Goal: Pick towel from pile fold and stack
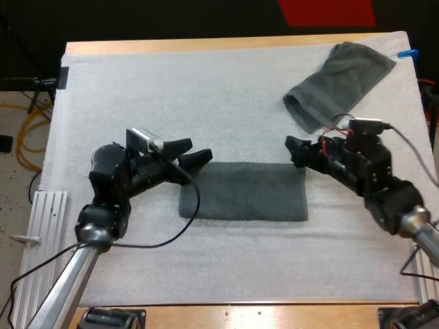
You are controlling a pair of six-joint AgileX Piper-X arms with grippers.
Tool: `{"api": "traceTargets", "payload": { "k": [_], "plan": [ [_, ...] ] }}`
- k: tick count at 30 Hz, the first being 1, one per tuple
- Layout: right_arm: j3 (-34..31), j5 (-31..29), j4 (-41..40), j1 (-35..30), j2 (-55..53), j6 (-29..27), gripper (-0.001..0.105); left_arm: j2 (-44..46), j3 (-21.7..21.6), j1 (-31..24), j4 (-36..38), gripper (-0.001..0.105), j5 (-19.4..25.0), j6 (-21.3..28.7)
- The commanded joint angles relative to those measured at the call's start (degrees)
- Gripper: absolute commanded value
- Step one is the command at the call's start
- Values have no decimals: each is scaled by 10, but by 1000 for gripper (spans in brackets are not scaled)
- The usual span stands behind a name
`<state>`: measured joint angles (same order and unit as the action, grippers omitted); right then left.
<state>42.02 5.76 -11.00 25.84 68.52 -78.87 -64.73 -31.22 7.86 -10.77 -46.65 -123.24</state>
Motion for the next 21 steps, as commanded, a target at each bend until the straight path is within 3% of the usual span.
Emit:
{"api": "traceTargets", "payload": {
  "k": [1, 3, 6, 8, 11, 14, 21],
  "plan": [
    [14, -11, -60, -3, -19, -24, 77, 19, -10, -1, 29, 76, -2, 9],
    [28, -23, -103, -3, -43, -34, 77, 43, -25, -1, 89, 76, 9, 31],
    [47, -55, -168, -3, -77, -36, 77, 85, -58, -1, 215, 76, 68, 95],
    [53, -58, -198, -3, -102, -36, 77, 111, -95, -1, 326, 76, 123, 165],
    [53, -58, -235, -3, -134, -36, 77, 139, -139, -1, 454, 76, 167, 231],
    [53, -58, -279, -3, -160, -31, 77, 163, -172, -1, 534, 76, 172, 243],
    [53, -58, -410, -3, -206, -16, 77, 231, -181, -1, 677, 76, 178, 243]
  ]
}}
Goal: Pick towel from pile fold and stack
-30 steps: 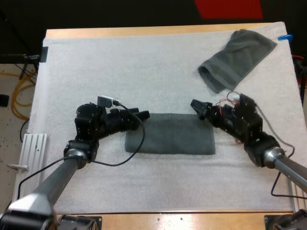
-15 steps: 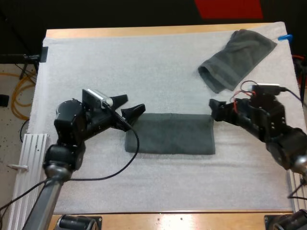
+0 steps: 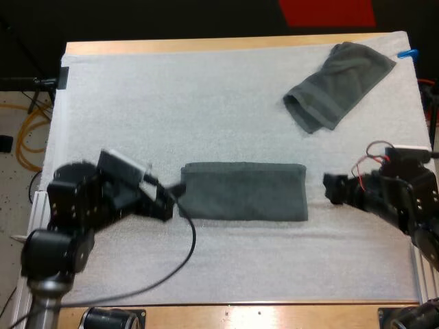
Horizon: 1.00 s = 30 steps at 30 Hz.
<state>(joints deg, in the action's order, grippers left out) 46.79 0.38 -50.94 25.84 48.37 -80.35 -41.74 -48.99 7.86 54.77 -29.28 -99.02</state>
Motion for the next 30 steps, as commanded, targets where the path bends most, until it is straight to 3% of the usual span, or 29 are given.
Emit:
{"api": "traceTargets", "payload": {
  "k": [1, 6, 13, 20, 25, 30],
  "plan": [
    [5, -4, -31, -3, -11, 7, 77, 16, -3, -1, 50, 76, 8, 1],
    [3, -9, -56, -3, -19, 21, 77, 61, -2, -1, 85, 76, 27, -1],
    [-20, -10, 34, -22, 68, 21, 77, 48, -2, -1, 69, 76, 30, -1],
    [-20, 188, 161, -112, 245, 20, 77, 38, -2, -1, 62, 76, 30, -1],
    [-20, 271, 205, -130, 343, -10, 77, 38, -2, -1, 62, 76, 30, -1],
    [-19, 322, 259, -128, 407, -3, 77, 38, -2, -1, 62, 76, 25, -1]
  ]
}}
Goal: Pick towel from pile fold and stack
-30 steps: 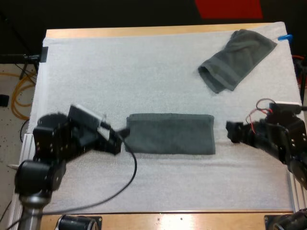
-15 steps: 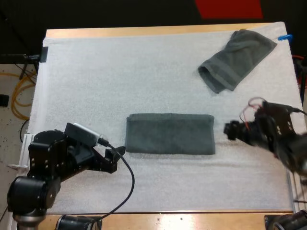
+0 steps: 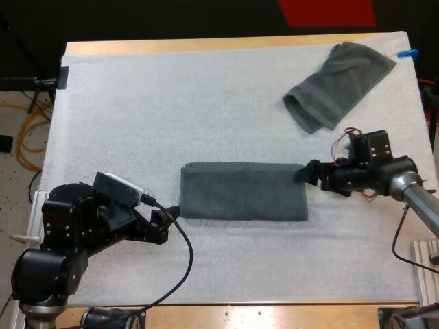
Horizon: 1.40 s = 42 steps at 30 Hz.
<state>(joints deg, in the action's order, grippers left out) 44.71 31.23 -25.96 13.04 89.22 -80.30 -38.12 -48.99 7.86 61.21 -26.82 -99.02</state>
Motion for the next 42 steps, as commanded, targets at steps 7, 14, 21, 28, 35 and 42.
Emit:
{"api": "traceTargets", "payload": {
  "k": [7, 14, 21, 28, 35, 42],
  "plan": [
    [2, 51, 31, 34, 53, 9, 77, 1, -2, -1, -2, 76, 0, -1],
    [5, 59, 43, 73, 87, 23, 76, 0, -2, -1, -2, 76, -4, -1],
    [5, 1, 37, 71, 83, 33, 4, 0, -2, -1, -2, 76, -4, -1],
    [5, -183, -36, 71, -2, -29, 1, 0, -2, -1, -2, 76, -4, -1],
    [18, -487, -168, 71, -100, -156, 1, 0, -2, -1, -2, 76, -4, -1],
    [57, -538, -207, 71, -119, -196, 1, 0, -2, -1, -2, 76, -4, -1]
  ]
}}
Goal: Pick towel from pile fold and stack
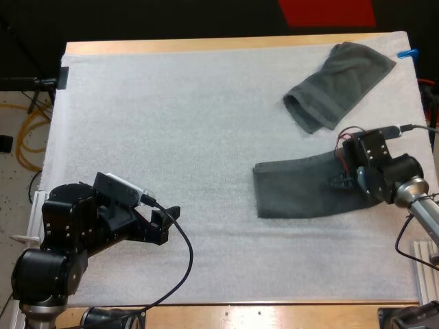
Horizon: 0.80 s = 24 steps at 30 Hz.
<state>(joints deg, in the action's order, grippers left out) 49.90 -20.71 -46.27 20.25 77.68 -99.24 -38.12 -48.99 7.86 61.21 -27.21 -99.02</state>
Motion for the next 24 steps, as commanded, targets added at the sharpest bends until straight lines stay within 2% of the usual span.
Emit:
{"api": "traceTargets", "payload": {
  "k": [1, 3, 7, 14, 17, 24],
  "plan": [
    [13, -2, -4, -1, -4, 5, 1, 0, -2, -1, -4, 76, 0, -1],
    [22, 52, -4, -1, -4, 34, 1, 0, -2, -1, -5, 76, 0, -1],
    [27, 192, 21, 0, 0, 132, 1, 0, -2, -1, -15, 76, -13, -1],
    [27, 343, 86, 5, 49, 241, 1, 0, -2, -1, -19, 76, -17, -1],
    [27, 372, 99, 24, 72, 263, 1, 0, -2, -1, -19, 76, -17, -1],
    [27, 376, 152, 92, 113, 305, 1, 0, -2, -1, -19, 76, -17, -1]
  ]
}}
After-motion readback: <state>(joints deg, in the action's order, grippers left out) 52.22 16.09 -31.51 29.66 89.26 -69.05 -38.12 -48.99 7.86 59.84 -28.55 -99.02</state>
